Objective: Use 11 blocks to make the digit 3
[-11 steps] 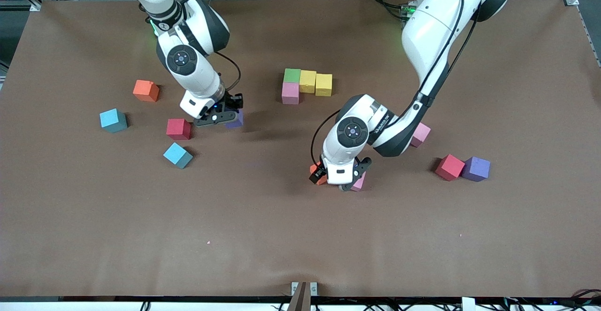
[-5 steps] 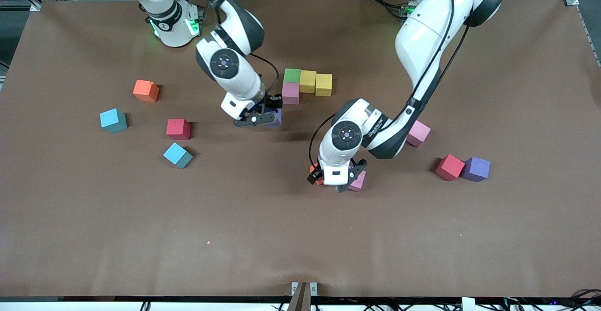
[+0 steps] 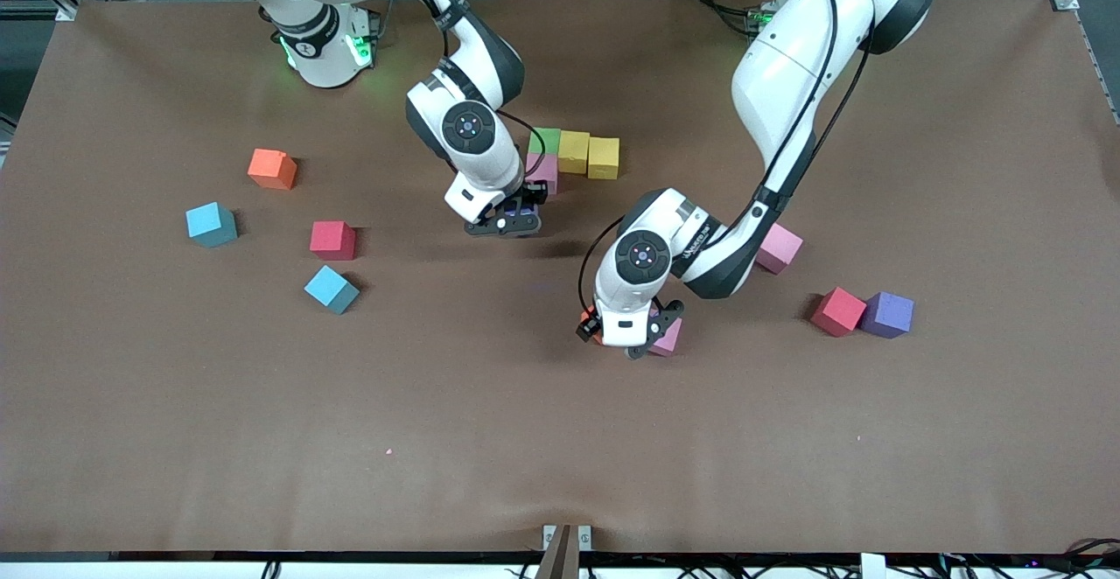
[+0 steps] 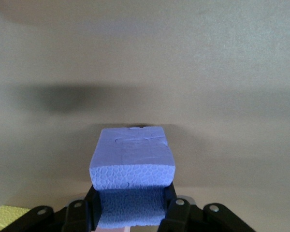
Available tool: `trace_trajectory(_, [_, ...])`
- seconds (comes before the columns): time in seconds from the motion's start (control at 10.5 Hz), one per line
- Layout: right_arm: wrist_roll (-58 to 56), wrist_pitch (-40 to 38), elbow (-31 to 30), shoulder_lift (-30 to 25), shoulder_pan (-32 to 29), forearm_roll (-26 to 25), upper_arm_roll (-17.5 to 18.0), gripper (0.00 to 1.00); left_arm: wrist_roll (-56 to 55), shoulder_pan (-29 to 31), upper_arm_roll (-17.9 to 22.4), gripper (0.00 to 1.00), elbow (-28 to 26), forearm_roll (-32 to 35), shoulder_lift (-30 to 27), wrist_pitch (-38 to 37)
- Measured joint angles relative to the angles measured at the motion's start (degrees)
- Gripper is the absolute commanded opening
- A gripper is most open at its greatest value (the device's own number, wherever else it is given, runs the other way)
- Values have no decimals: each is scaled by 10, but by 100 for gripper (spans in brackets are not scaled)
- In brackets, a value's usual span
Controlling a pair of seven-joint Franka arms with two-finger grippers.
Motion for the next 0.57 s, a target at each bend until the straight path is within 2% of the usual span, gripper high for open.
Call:
trace_trajectory(0.1, [17,2,5,4,7,1,-5,30,0,0,1,18,3,0,0,0])
trace_trajectory(0.29, [56,2,23,19,20,1,-9,30,0,2,2,15,11,0,-4,-5])
trace_trajectory(0.57, [97,2,46,46,42,1,-12,30,-23,7,3,10,14,-6,-34,-55])
